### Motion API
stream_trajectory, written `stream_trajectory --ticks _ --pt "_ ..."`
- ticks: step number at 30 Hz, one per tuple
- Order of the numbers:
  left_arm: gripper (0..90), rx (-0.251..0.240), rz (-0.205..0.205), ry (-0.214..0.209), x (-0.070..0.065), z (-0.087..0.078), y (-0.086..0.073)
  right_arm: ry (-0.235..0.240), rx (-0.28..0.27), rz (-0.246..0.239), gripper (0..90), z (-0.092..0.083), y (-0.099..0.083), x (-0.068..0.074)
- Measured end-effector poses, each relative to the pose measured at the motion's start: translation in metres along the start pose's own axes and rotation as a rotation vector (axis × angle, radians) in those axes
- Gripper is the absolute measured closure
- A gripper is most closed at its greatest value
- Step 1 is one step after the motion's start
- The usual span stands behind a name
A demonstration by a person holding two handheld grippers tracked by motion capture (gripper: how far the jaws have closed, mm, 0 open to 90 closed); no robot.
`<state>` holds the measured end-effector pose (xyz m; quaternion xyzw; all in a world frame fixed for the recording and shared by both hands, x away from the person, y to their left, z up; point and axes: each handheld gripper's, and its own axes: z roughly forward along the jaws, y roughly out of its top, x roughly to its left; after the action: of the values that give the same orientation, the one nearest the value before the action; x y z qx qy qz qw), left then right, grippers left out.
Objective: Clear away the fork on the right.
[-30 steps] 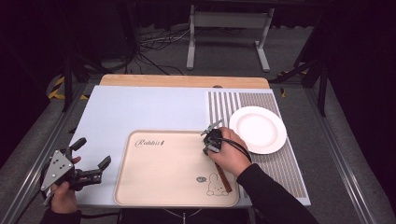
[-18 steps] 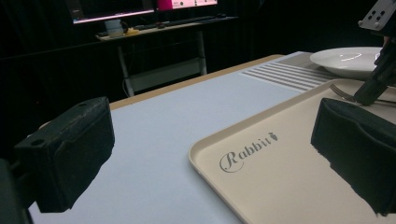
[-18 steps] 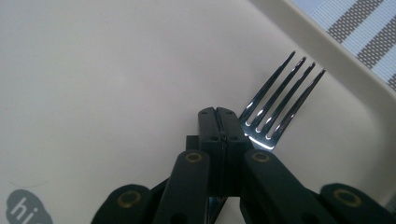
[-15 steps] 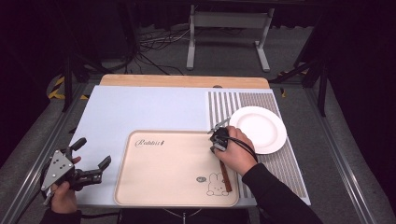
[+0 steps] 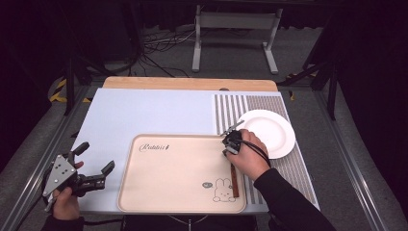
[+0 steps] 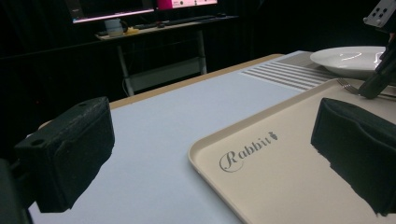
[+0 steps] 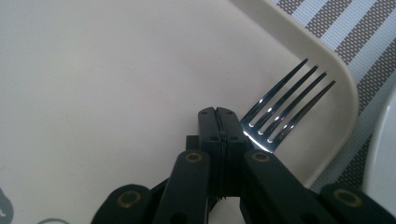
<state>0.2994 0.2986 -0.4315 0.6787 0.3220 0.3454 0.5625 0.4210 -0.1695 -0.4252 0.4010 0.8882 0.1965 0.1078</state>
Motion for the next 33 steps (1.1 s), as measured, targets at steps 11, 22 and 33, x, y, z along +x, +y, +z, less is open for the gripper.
stream_trajectory --ticks 11,22,33 --pt "0.3 0.0 0.0 0.0 0.0 0.0 0.0 -0.009 0.004 0.016 90.0 -0.002 -0.004 -0.005" --pt "0.3 0.003 -0.003 -0.001 0.0 0.001 0.0 0.04 -0.121 -0.019 67.3 -0.017 -0.003 -0.005" --pt "0.3 0.001 -0.008 0.003 0.0 0.002 -0.001 0.059 -0.328 -0.113 21.2 -0.05 -0.014 -0.01"
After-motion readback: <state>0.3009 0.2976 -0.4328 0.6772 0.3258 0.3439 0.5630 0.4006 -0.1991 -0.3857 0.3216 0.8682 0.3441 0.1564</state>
